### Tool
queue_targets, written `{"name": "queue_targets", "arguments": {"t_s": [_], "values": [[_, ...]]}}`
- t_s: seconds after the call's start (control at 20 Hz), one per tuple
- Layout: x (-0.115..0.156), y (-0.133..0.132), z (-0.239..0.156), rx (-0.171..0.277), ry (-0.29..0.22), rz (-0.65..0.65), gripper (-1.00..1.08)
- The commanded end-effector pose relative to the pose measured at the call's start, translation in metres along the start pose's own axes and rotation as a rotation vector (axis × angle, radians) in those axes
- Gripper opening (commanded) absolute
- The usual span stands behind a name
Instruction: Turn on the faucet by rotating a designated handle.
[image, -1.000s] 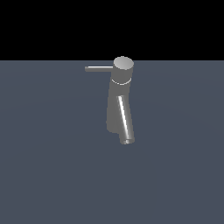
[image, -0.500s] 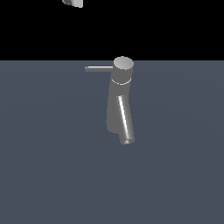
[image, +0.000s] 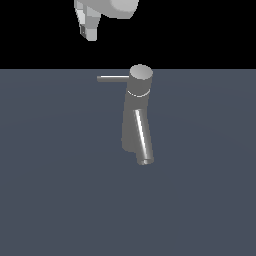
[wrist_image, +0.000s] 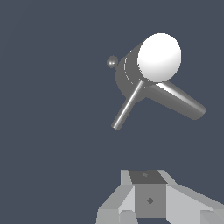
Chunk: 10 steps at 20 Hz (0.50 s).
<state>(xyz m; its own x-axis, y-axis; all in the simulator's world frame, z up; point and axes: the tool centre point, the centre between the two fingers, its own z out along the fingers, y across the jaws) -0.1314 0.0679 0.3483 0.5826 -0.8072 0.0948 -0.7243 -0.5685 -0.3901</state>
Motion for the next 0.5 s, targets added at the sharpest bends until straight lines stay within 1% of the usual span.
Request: {"name": "queue_targets", "arguments": {"t_s": [0.0, 0.45], "values": [[0.005, -0.005, 0.011, 0.019, 0.018, 0.057, -1.0], [0.026, -0.024, 0.047, 0.087, 0.082, 0.26, -1.0]]}}
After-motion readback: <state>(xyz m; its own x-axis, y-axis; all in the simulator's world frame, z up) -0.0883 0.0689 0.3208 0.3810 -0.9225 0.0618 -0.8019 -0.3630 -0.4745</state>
